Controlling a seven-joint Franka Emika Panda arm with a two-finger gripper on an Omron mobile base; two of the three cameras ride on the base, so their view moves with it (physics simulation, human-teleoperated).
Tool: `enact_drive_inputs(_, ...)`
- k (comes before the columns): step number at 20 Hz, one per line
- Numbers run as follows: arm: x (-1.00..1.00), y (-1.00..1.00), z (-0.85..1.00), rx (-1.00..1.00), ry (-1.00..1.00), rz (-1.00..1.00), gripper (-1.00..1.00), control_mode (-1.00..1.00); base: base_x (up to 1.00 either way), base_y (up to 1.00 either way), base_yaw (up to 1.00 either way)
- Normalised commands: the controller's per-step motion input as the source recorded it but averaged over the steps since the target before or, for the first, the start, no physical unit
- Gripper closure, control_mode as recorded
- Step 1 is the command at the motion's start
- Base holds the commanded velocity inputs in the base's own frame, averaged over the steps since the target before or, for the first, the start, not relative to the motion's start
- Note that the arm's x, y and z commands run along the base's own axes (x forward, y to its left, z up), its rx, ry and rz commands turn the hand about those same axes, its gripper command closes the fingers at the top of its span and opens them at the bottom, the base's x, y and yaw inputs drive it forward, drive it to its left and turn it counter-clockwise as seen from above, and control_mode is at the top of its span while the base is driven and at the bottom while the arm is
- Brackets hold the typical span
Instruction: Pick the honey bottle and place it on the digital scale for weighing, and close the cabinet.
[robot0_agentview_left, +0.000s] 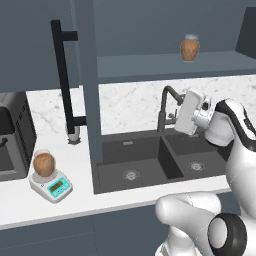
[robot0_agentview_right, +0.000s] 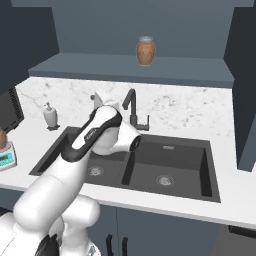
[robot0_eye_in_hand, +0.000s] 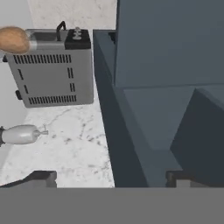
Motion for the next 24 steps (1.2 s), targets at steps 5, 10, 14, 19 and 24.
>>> enact_drive_inputs(5,0.0,-1.0,-0.08,0.18,-0.02,-0.32,-1.0,-1.0,0.0,0.0,0.0)
enact_drive_inputs(10,0.0,-0.91,0.09,0.22,-0.06,-0.18,-1.0,-1.0,0.0,0.0,0.0)
enact_drive_inputs(14,0.0,-0.48,-0.01,0.02,0.01,-0.05,-1.0,-1.0,0.0,0.0,0.0)
enact_drive_inputs(19,0.05,-0.45,0.0,0.01,0.0,-0.04,-1.0,-1.0,0.0,0.0,0.0)
enact_drive_inputs(24,-0.14,-0.51,0.0,0.03,-0.02,-0.02,-1.0,-1.0,0.0,0.0,0.0)
